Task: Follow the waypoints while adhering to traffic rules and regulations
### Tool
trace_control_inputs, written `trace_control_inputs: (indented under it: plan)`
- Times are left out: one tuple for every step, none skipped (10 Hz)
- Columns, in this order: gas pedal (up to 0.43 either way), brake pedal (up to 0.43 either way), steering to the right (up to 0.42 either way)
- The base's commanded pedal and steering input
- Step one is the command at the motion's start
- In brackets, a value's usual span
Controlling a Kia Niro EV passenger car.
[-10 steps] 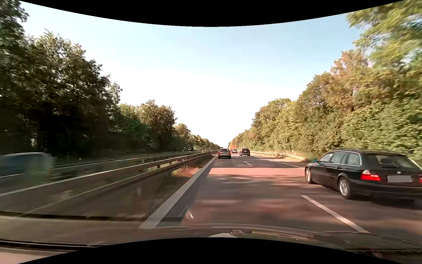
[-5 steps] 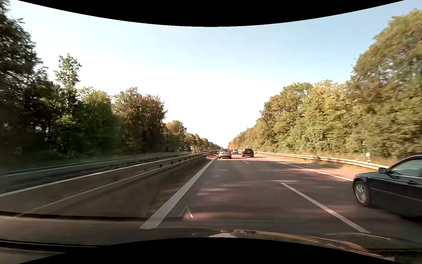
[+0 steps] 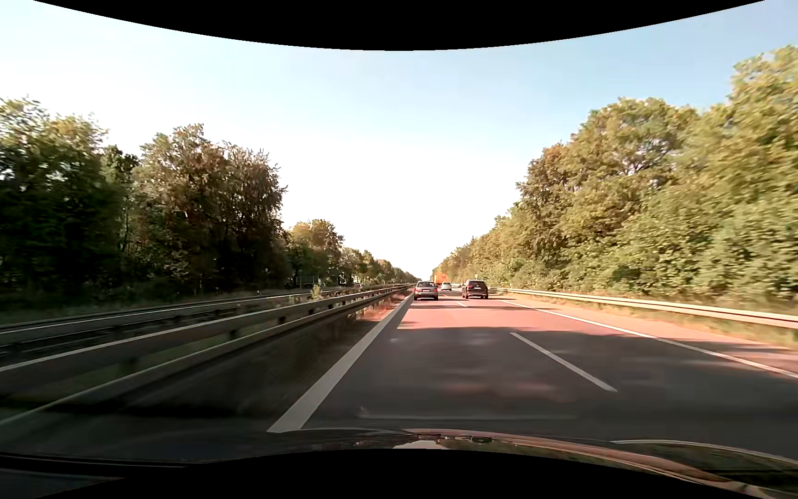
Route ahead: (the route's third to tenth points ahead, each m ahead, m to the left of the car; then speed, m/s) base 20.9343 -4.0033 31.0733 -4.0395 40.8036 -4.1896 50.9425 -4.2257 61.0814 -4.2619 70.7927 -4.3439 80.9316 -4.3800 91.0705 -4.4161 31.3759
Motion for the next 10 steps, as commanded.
trace_control_inputs:
  plan:
    - [0.319,0.006,-0.001]
    - [0.319,0.006,-0.001]
    - [0.319,0.006,-0.001]
    - [0.319,0.006,-0.001]
    - [0.319,0.006,-0.001]
    - [0.319,0.006,-0.001]
    - [0.319,0.006,-0.001]
    - [0.319,0.006,-0.001]
    - [0.319,0.006,0.000]
    - [0.319,0.006,0.001]
